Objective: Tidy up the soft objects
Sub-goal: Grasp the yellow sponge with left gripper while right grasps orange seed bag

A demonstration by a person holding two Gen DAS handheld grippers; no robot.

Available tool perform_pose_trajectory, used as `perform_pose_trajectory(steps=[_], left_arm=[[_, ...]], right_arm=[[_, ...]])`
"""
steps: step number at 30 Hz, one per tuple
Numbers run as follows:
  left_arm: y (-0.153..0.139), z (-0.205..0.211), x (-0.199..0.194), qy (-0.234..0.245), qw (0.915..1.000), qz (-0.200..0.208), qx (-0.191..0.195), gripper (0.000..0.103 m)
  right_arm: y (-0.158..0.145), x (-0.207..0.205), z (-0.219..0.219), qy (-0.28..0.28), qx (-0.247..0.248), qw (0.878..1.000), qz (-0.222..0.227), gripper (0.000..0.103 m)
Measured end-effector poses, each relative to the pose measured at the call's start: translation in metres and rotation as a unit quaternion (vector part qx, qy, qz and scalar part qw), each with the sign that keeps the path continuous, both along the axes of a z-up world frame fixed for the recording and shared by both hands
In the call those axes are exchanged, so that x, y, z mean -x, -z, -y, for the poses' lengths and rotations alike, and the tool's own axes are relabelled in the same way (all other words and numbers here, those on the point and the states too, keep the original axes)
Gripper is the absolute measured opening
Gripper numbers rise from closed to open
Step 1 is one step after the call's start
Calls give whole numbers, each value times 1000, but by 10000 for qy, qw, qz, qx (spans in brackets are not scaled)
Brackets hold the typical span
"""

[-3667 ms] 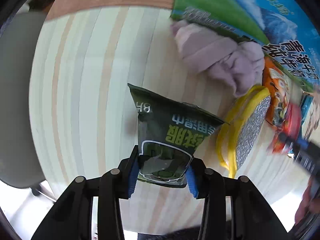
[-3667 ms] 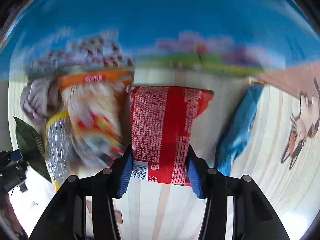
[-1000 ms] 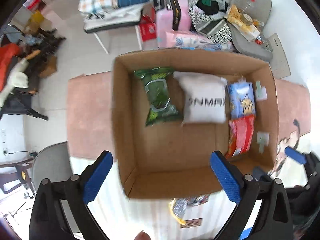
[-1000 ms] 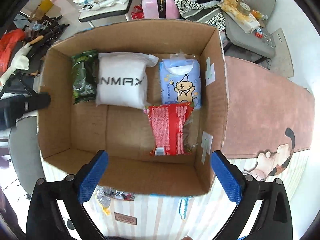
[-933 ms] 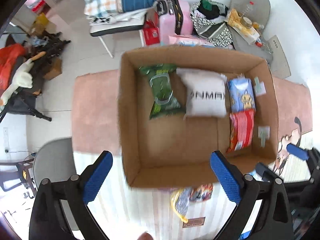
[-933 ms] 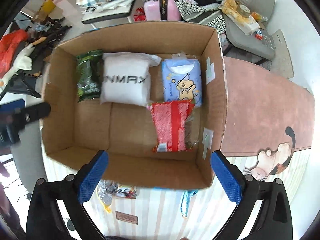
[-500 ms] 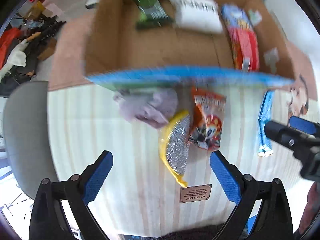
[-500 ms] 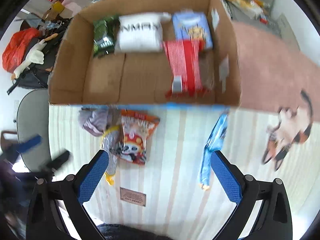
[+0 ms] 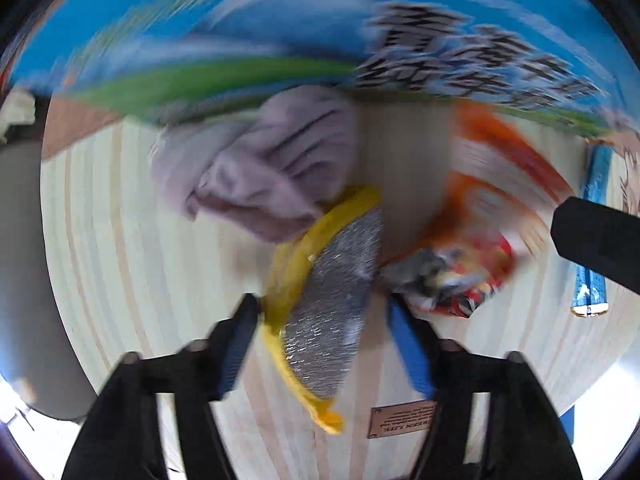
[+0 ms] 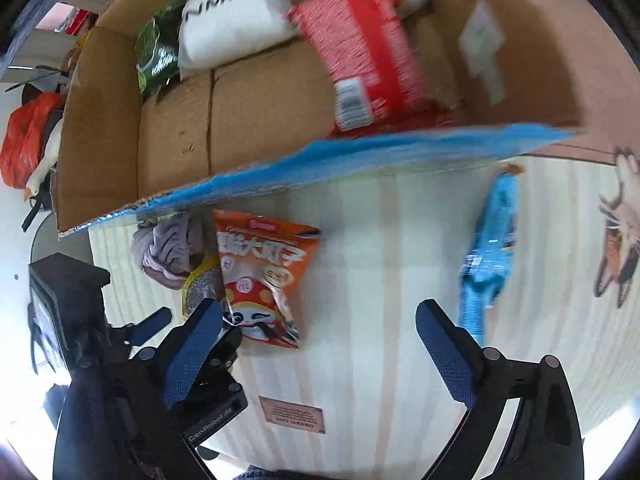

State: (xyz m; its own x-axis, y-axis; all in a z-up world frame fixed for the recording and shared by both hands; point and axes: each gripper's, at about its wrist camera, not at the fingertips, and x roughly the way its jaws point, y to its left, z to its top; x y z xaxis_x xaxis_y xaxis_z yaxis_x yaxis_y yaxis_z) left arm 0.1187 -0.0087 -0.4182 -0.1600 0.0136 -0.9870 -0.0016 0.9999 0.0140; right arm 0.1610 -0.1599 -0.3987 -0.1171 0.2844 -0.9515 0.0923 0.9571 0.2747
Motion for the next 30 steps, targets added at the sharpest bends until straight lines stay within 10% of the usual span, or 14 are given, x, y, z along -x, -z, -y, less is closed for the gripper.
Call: perform_pose_trajectory(steps=[9,17,20,23,30], left_arm=[[0,-45,32,-807,9964,3,240,52],[8,-66,39,-1075,9937,-2,331,52],[10,-65,38,-1021,9943,-34,291,52],[9,-65,32,-950,9952,-48,250,52],[18,-51,38,-807,9964,-138,204,51]], right_arm=[[18,11,-32,306,171,9990,-259,99],[27,21,-5,1658,251,9848,-452,98],[31,21,-4,1701,218,9837,-535,75],[26,17,-15,1118,309,9918,-528,51],[13,37,-43,-1131,1209,9857,-323,49]])
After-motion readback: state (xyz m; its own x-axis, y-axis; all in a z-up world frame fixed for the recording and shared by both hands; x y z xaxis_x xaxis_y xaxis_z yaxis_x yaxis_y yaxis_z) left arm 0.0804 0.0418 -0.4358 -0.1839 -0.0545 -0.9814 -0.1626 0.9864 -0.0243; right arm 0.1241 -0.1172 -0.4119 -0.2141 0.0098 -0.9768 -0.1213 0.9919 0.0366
